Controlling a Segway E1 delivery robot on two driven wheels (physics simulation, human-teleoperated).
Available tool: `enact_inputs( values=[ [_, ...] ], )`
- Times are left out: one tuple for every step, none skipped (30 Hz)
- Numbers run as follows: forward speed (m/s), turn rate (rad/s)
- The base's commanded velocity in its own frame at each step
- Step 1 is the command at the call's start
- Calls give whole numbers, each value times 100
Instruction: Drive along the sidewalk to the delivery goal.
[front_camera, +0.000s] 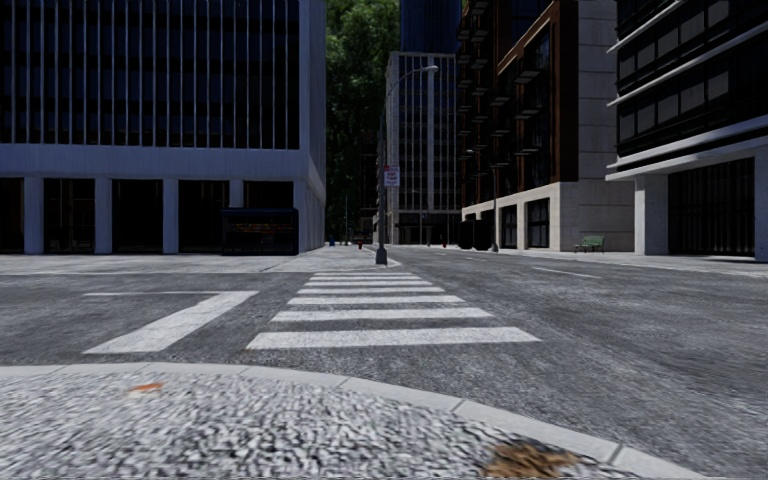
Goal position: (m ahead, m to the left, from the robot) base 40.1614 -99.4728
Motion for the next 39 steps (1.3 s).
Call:
enact_inputs(
  values=[
    [200,28],
    [200,28],
    [200,28],
    [200,28],
    [200,28],
    [200,29],
    [200,29],
    [200,29],
    [200,29],
    [200,29],
    [200,29],
    [200,29],
    [200,29],
    [200,29],
    [200,29],
    [200,29],
    [200,29],
    [200,30],
    [200,30],
    [200,30],
    [200,21],
    [200,21],
    [200,5],
    [200,0],
    [198,0],
    [190,0],
    [181,0],
    [170,0],
    [161,0],
    [155,0],
    [153,0],
    [152,0],
    [152,0],
    [152,0],
    [152,0],
    [152,0],
    [152,0],
    [152,0],
    [152,0]
  ],
)
